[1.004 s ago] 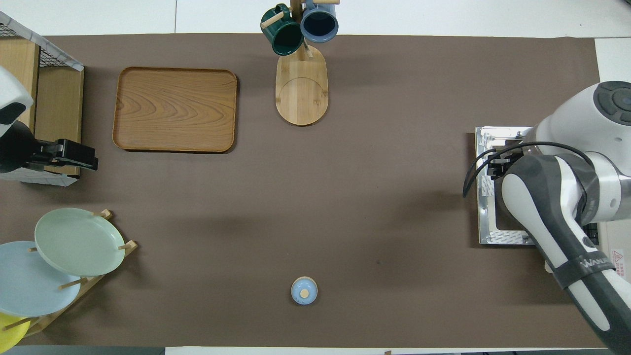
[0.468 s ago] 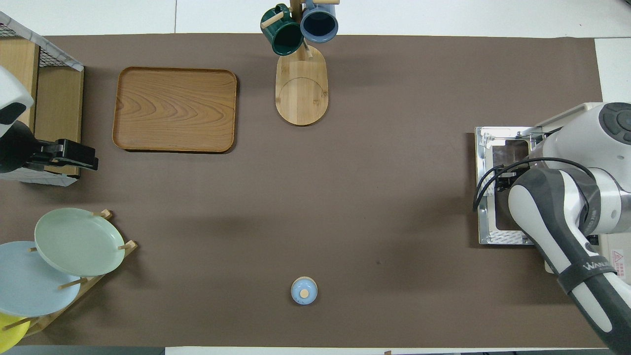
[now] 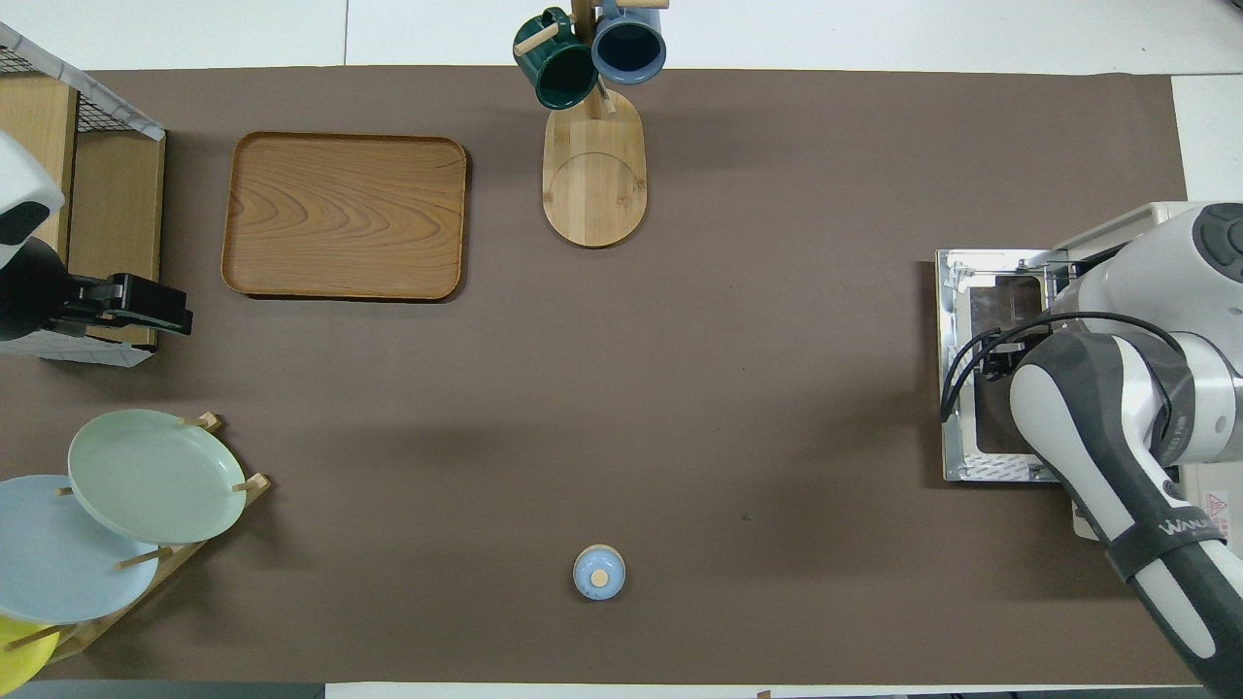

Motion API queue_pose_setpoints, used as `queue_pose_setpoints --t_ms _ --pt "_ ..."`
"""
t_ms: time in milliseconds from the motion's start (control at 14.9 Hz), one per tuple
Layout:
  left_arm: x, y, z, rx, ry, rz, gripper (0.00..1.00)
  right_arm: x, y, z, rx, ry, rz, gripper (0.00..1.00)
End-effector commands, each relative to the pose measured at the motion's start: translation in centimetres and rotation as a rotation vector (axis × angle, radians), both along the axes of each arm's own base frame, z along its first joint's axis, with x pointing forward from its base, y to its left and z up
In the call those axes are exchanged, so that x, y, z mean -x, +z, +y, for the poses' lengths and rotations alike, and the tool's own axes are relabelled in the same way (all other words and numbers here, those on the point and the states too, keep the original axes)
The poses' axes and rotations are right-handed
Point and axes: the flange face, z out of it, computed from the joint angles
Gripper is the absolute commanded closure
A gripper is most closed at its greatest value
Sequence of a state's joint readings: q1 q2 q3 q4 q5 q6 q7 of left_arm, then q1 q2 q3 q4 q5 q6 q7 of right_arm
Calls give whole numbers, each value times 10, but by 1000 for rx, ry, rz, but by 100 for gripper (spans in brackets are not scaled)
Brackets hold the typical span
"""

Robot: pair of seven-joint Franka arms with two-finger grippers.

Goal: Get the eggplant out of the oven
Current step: 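Grasp the rim of the light blue plate with the right gripper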

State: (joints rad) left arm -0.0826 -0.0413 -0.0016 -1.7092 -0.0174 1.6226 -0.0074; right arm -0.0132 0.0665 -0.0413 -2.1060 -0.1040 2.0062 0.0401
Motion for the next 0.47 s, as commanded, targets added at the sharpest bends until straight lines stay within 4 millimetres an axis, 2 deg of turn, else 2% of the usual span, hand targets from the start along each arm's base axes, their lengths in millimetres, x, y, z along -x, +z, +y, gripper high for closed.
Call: queue_pose_setpoints --t_ms 0,401 --pt "-1 4 1 -22 -2 -20 0 5 8 -10 7 27 13 54" --pt "-4 6 0 -22 -1 -38 0 1 17 -16 36 49 43 54"
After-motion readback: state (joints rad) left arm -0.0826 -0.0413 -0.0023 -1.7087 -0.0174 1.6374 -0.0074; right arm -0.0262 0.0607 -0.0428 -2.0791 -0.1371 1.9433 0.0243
